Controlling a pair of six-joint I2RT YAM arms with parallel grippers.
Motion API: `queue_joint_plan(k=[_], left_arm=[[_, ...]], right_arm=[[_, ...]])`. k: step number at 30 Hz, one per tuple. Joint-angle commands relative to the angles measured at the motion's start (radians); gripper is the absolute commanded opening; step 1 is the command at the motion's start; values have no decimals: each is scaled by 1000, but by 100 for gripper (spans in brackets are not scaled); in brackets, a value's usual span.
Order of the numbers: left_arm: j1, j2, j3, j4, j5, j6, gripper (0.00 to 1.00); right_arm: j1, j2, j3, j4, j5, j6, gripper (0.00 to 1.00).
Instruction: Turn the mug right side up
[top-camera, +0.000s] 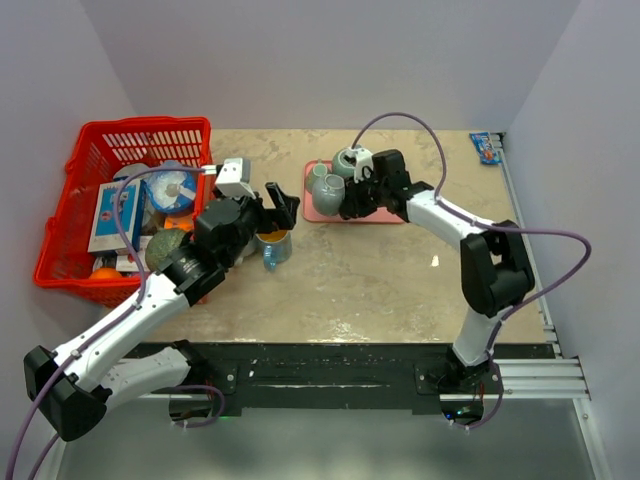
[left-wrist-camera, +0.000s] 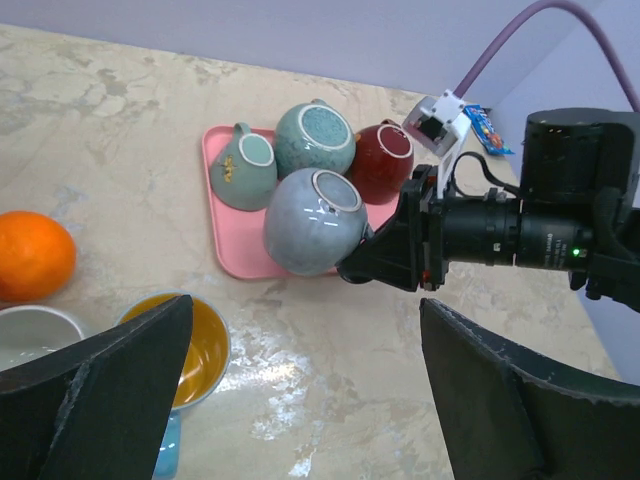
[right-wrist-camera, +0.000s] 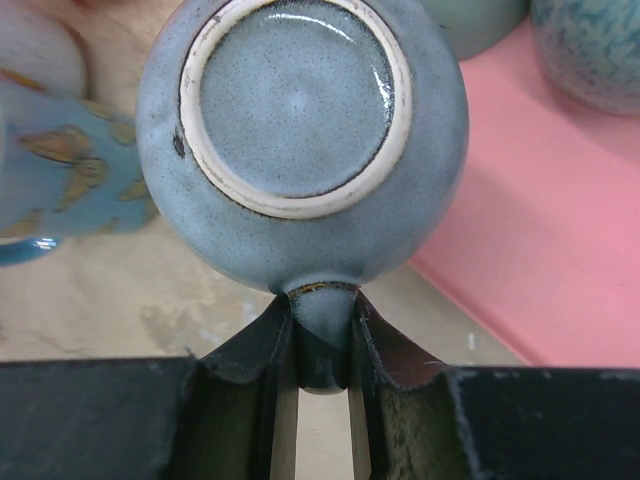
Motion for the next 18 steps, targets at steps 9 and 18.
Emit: queue_joint_plan(k=[9, 18], left_arm=[[-3, 38, -1, 206, 330, -42, 99], [-1, 92, 59, 344, 505, -59, 99]], right_arm=[[3, -375, -24, 383, -220, 371, 0], [1, -539, 22, 492, -335, 463, 0]])
